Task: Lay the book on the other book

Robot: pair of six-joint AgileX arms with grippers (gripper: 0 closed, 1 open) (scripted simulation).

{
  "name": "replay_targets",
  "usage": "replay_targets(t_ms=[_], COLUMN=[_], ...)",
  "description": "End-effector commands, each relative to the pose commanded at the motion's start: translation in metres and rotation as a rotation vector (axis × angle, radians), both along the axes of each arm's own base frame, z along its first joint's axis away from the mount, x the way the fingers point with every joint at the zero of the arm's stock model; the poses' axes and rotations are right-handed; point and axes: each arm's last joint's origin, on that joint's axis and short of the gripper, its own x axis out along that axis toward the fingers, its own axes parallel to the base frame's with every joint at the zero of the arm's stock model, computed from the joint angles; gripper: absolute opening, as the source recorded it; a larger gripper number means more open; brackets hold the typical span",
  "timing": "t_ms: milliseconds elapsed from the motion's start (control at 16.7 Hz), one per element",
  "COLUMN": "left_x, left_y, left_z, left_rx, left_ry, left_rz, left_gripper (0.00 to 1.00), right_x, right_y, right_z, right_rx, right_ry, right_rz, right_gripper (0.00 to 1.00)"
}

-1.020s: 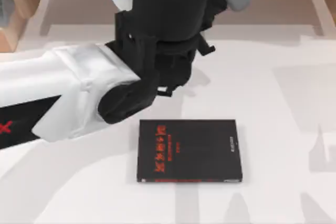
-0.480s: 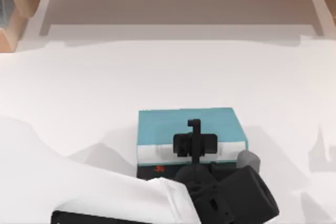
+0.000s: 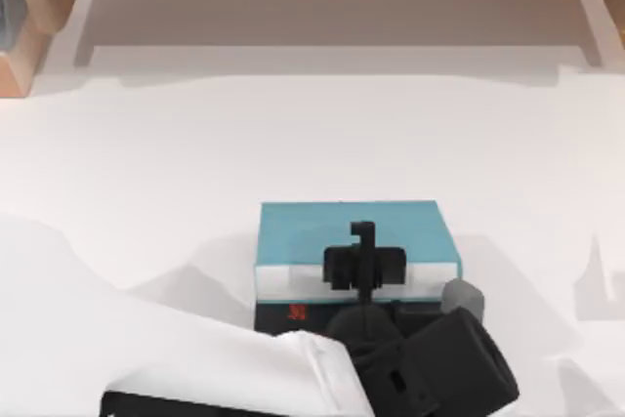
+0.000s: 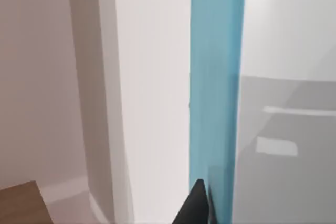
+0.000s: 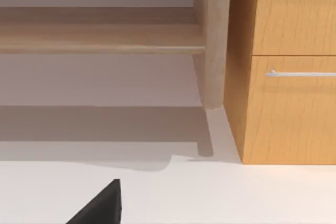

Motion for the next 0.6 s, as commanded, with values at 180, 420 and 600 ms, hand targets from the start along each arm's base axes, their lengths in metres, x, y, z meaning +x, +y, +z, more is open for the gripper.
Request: replay_targets(t_ms=[180,420,600], left_x=[0.0010,0.0010,0.0010], left_y=[0.0000,0.0000,0.0000], left_z=[-0.0010,-0.0010,-0.0010], left_rx=[0.001,0.001,0.001], left_ry=[0.001,0.001,0.001], left_rz=[-0.001,-0.001,-0.001], left_gripper=[0.00,0.23,0.45], right_x=[0.0000,0.0000,0.0000], right_y=[0.0000,0.0000,0.0000], right_z=[0.0000,0.0000,0.0000], right_rx=[0.000,0.000,0.000], right_ry=[0.000,0.000,0.000], right_rz=[0.000,0.000,0.000], right_gripper=[1.00,1.00,1.00])
